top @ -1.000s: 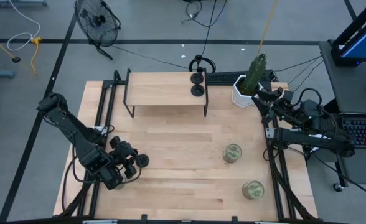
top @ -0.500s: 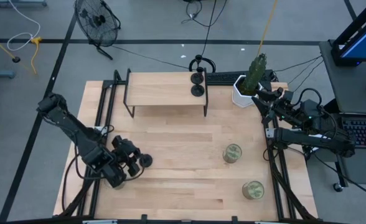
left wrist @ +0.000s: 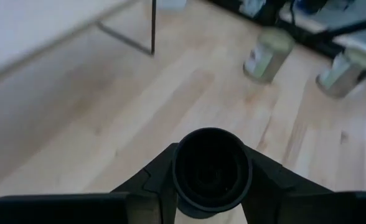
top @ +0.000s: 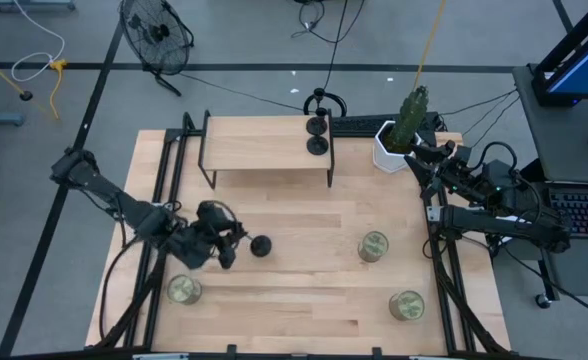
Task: Pick & Place candle stick holders
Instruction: Put the candle holder on the shelf
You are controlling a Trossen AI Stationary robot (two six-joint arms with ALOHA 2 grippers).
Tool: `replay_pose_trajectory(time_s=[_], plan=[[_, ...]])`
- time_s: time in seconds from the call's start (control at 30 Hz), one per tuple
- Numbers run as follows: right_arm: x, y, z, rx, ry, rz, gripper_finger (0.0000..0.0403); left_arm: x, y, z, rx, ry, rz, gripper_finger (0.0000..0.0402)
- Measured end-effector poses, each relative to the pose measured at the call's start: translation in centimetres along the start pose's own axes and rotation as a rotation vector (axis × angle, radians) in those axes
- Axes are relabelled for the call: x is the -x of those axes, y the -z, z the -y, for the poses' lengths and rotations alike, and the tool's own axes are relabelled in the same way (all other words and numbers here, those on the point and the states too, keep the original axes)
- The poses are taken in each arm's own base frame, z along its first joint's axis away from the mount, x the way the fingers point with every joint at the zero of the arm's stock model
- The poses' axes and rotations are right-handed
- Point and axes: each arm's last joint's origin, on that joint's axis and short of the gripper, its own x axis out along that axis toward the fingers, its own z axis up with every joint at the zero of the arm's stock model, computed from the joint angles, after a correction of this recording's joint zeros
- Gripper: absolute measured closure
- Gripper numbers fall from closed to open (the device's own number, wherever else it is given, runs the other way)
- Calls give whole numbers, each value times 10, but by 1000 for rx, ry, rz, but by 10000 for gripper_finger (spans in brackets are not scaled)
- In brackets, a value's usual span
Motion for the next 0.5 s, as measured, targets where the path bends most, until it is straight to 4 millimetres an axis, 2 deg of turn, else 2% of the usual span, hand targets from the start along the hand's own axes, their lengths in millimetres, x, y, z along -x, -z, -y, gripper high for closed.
replay_pose_trajectory(time_s=[0.3, 0.5], plan=[[0, 0, 0, 0, 0, 0, 195, -11, -49, -6, -33, 79, 234, 270], [0, 0, 0, 0, 0, 0, 195, -20, -73, -18, -54, 24, 348, 262]])
